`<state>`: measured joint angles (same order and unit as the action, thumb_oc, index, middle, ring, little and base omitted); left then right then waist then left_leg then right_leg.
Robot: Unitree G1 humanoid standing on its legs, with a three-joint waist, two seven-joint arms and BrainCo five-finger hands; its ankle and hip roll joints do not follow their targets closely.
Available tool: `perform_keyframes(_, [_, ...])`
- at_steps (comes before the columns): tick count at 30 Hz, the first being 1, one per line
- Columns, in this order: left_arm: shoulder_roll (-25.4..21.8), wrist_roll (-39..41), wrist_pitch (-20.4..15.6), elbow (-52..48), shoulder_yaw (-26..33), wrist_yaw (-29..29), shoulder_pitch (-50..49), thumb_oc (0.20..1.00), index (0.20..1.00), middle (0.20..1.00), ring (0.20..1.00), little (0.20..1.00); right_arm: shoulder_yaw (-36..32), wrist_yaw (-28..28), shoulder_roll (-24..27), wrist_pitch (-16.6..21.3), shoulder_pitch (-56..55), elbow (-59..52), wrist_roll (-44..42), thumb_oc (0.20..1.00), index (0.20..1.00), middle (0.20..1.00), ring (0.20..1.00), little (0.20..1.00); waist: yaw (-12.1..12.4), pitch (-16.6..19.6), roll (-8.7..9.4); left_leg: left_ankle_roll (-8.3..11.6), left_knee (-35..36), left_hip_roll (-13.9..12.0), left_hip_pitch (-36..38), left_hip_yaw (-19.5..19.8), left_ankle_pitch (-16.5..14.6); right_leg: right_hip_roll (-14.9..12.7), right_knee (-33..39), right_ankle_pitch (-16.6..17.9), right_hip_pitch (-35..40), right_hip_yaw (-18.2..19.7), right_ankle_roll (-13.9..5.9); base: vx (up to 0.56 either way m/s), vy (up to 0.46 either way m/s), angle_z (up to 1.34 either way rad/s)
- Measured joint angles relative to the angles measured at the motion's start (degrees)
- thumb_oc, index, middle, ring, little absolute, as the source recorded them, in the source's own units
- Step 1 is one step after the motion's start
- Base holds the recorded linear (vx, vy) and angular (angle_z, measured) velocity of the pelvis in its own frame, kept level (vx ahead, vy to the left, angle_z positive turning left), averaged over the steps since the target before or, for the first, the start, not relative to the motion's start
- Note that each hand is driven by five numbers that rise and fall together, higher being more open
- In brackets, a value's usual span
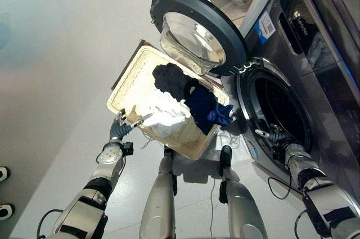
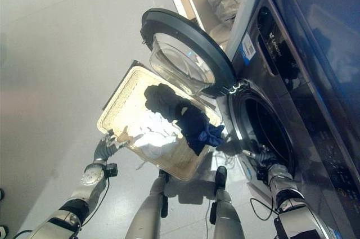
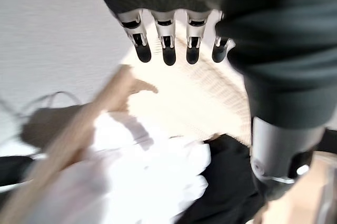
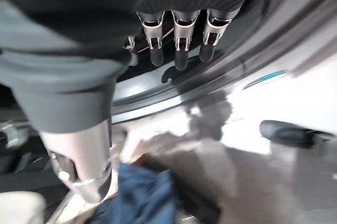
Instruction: Put the clothes into the washing machine.
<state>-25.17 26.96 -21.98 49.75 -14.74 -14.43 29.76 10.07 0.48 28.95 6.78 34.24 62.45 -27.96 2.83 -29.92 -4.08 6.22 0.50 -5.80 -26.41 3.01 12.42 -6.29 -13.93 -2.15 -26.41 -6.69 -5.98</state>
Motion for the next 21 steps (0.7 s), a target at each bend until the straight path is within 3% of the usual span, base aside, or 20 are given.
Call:
perform_keyframes(5, [-0.73, -1.53, -0.96, -2.64, -0.03, -4.81, 2.57, 1.0, 1.0, 1.0, 1.0, 1.0, 2.16, -4.03, 0.28, 1.43, 1.05, -9.47, -0.22, 1.0, 1.0, 1.0, 1.0, 1.0, -0.36, -0.25, 1.39, 0.62, -3.34, 0.61, -6.51, 0.35, -0.36, -1.03, -9.51, -3.58, -9.56, 0.56, 0.9, -0.05, 0.014, 0.03])
perform_keyframes(8, [-0.74, -3.82, -2.22, -3.82, -0.04, -6.92, 2.97, 1.0, 1.0, 1.0, 1.0, 1.0, 4.18, -8.12, 1.38, 1.87, 0.83, -15.61, 1.72, 1.0, 1.0, 1.0, 1.0, 1.0, -0.5, -0.39, 1.78, 0.75, -5.29, 0.76, -10.63, 0.27, -0.46, -1.07, -12.2, -3.59, -14.31, 1.31, 1.49, -0.03, 0.058, -0.04])
perform_keyframes(13, [-0.88, -7.38, -2.68, -5.19, -0.38, -10.52, 4.26, 1.0, 1.0, 1.0, 1.0, 1.0, 7.86, -16.83, 2.4, 1.86, 0.82, -26.9, 11.48, 1.0, 1.0, 1.0, 1.0, 1.0, -2.16, -0.51, 2.36, 0.55, -6.99, 1.12, -15.11, 0.19, -0.68, -1.38, -14.37, -3.81, -19.25, 1.91, 1.36, -0.02, 0.049, -0.01])
perform_keyframes(21, [-0.85, -11.99, -2.7, -5.62, -2.14, -14.96, 7.62, 1.0, 1.0, 1.0, 1.0, 1.0, 11.03, -24.7, 3.31, 1.68, 2.79, -33.96, 25.84, 1.0, 1.0, 1.0, 1.0, 1.0, -3.18, -0.58, 2.53, 0.73, -7.29, 1.35, -18.32, -0.03, -0.44, -1.37, -15.79, -3.66, -23.3, 2.89, 1.58, -0.01, 0.024, -0.03])
